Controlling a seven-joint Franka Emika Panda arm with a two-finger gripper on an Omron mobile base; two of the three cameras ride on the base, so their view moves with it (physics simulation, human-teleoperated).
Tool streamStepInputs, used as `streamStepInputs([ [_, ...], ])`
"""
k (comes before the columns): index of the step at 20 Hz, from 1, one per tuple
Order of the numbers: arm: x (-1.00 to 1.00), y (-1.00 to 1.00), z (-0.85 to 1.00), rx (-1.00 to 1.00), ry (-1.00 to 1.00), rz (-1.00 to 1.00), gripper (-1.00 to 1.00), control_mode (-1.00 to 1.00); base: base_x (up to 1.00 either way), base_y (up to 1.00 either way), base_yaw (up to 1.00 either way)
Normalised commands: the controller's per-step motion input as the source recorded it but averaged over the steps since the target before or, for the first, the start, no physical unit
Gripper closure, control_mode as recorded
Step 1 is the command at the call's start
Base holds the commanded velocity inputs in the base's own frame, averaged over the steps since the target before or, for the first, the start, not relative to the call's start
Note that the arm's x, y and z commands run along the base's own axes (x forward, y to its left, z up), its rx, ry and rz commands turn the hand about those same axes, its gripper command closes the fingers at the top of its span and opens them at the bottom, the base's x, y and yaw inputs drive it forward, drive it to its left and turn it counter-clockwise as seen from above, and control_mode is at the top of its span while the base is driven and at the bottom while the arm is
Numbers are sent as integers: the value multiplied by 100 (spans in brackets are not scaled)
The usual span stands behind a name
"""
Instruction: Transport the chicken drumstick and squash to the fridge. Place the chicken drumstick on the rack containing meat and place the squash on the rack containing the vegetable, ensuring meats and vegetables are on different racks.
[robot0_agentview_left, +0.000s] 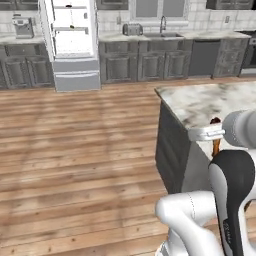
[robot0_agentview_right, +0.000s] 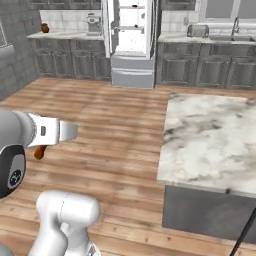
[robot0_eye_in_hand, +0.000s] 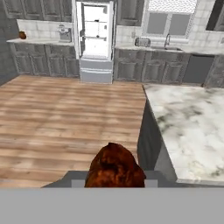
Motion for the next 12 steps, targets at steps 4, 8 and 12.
streamStepInputs([
  [4, 0, 0, 0, 0, 0, 0, 100, 100, 100, 100, 0],
  [8, 0, 0, 0, 0, 0, 0, 100, 100, 100, 100, -3],
  [12, 0, 0, 0, 0, 0, 0, 100, 100, 100, 100, -5],
])
